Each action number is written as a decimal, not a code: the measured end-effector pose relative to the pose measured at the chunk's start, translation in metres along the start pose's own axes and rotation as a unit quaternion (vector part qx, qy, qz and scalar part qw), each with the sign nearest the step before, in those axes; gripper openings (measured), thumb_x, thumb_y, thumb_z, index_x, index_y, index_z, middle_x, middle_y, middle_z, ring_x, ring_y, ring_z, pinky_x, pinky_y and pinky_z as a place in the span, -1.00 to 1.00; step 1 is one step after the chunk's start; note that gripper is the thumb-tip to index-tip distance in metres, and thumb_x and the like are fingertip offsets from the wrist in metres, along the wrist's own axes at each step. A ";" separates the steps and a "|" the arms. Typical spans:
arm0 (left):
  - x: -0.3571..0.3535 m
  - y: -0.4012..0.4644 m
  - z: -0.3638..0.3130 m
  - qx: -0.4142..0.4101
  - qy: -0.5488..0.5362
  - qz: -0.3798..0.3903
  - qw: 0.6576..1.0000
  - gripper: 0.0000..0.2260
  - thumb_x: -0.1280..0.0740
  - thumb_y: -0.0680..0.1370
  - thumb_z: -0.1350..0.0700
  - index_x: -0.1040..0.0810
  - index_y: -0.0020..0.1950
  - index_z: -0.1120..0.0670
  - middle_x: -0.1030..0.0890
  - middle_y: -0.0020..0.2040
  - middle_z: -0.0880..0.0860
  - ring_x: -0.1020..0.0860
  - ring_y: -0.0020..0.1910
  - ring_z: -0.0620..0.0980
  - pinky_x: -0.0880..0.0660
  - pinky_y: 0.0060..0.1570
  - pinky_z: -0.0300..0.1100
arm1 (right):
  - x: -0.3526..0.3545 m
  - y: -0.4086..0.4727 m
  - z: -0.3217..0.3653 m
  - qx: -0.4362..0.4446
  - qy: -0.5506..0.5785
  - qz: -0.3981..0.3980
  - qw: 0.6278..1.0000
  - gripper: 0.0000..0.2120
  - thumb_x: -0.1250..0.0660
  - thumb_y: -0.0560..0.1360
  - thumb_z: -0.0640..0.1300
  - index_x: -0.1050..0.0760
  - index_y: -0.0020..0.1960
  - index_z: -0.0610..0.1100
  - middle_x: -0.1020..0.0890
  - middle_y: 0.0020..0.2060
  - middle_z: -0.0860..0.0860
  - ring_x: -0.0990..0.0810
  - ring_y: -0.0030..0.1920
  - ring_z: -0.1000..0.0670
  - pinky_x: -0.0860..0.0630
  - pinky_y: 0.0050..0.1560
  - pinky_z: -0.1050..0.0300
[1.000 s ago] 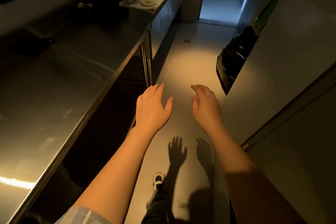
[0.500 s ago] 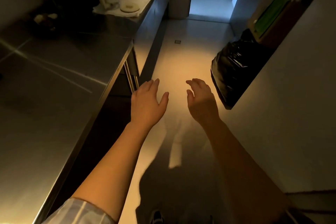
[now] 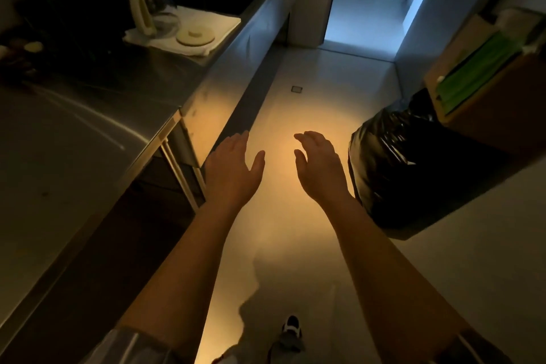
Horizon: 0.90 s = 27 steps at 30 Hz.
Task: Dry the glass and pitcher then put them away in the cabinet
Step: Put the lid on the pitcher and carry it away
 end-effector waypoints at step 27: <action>-0.007 0.420 0.058 0.180 -0.015 -0.157 0.971 -0.51 -0.18 0.59 -0.13 -0.29 0.49 0.03 -0.36 0.46 0.05 -0.29 0.44 0.04 -0.24 0.40 0.14 | -0.118 0.479 0.050 0.217 0.071 0.130 0.965 -0.63 -0.18 0.61 -0.11 -0.37 0.40 -0.07 -0.41 0.35 -0.01 -0.35 0.36 -0.03 -0.36 0.36 -0.05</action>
Point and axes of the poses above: each hand's wrist, its own y-axis towards the middle knuckle, its own x-axis out of the back of the hand, z = x × y, the point moved 8 cm from there along y, towards the middle knuckle
